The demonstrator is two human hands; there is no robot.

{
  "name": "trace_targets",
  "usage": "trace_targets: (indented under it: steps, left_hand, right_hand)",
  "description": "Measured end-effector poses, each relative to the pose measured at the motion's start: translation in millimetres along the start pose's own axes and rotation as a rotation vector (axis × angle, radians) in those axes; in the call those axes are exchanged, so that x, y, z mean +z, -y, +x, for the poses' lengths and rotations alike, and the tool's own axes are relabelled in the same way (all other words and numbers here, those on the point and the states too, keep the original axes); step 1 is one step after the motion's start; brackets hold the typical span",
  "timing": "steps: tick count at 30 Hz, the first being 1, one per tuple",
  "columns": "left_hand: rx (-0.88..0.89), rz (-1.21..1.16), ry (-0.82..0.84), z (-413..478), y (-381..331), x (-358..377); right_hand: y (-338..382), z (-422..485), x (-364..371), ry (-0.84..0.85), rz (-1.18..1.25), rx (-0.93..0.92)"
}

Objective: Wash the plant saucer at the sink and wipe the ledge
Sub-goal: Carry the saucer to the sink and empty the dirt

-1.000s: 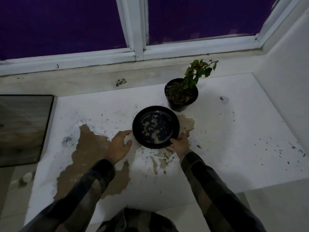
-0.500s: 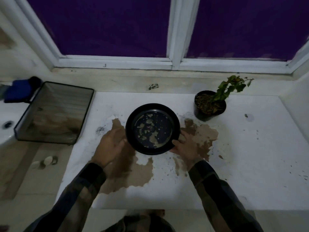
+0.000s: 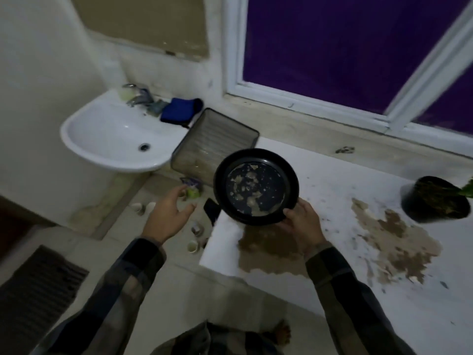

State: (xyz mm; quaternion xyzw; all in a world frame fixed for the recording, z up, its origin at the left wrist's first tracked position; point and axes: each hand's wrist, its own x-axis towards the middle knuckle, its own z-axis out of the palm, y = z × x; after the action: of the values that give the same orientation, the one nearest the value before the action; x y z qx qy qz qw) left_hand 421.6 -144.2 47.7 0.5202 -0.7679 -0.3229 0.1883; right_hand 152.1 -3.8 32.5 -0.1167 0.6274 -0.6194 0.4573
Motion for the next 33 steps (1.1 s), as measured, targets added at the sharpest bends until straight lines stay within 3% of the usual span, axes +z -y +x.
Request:
trace_targets:
  steps: [5,13,22,28,33]
  left_hand:
    - [-0.145,-0.031,-0.068,-7,73,-69]
    - [-0.23,-0.107,-0.093,23,140,-123]
    - [-0.243,-0.139,-0.112,144,209,-182]
    - [-0.18,-0.161,-0.04,223,239,-215]
    - [-0.363,-0.424,0.042,276,264,-228]
  right_hand:
    - [-24,0,85,0.051,-0.017,0.059]
    - [-40,22,200,0.081,-0.058,0.078]
    - [-47,110,327,0.054,-0.034,0.129]
    - [-42,161,407,0.009,-0.017,0.191]
    - [-44,185,456,0.038,-0.019,0.211]
